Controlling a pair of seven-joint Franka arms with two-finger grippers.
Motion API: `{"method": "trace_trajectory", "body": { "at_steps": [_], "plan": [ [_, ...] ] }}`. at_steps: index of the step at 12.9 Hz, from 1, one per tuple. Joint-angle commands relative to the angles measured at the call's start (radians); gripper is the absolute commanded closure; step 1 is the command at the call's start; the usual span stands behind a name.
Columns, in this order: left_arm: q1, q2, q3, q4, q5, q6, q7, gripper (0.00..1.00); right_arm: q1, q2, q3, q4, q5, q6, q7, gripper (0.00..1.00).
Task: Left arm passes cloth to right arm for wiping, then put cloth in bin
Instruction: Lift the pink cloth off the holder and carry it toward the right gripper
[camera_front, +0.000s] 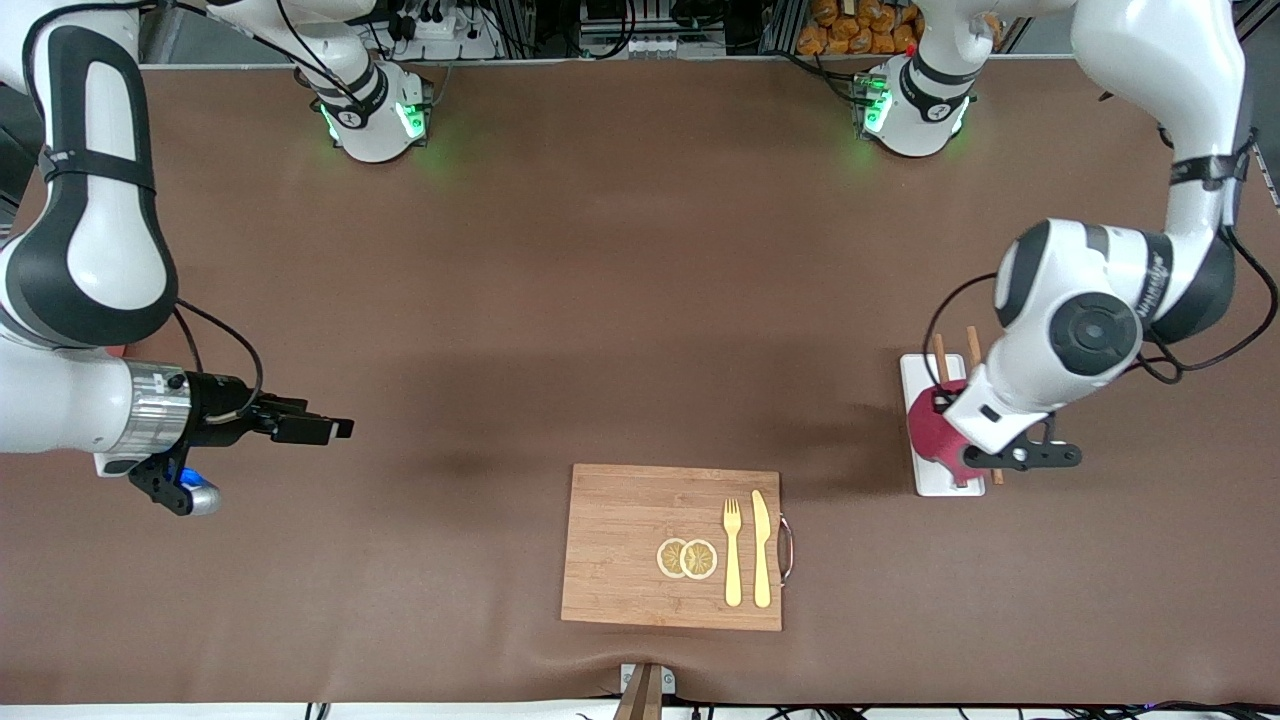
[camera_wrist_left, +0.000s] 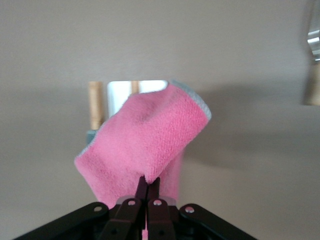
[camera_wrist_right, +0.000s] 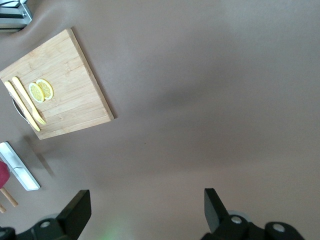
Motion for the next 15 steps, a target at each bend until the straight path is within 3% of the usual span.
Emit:
{"method": "trace_trajectory", "body": {
  "at_steps": [1,7,10,13,15],
  "plan": [
    [-0.109,-0.002,0.005,0.054,-0.002,-0.032,-0.163,1.00,0.041,-0.010,-0.003,0.006,0.006,-0.001,0.124,0.00],
    [-0.305,0.111,-0.001,0.257,-0.290,0.039,-0.532,1.00,0.087,-0.009,-0.003,0.006,-0.001,-0.001,0.322,0.00],
    [-0.391,0.168,-0.011,0.289,-0.454,0.270,-0.770,1.00,0.119,-0.006,-0.003,0.001,-0.002,-0.001,0.382,0.00],
    [-0.468,0.211,-0.015,0.306,-0.470,0.482,-1.021,1.00,0.176,0.007,-0.003,-0.003,-0.007,0.031,0.390,0.00],
    [-0.514,0.258,-0.012,0.337,-0.501,0.669,-1.270,1.00,0.199,0.011,-0.003,-0.011,-0.007,0.051,0.507,0.00]
  ]
}}
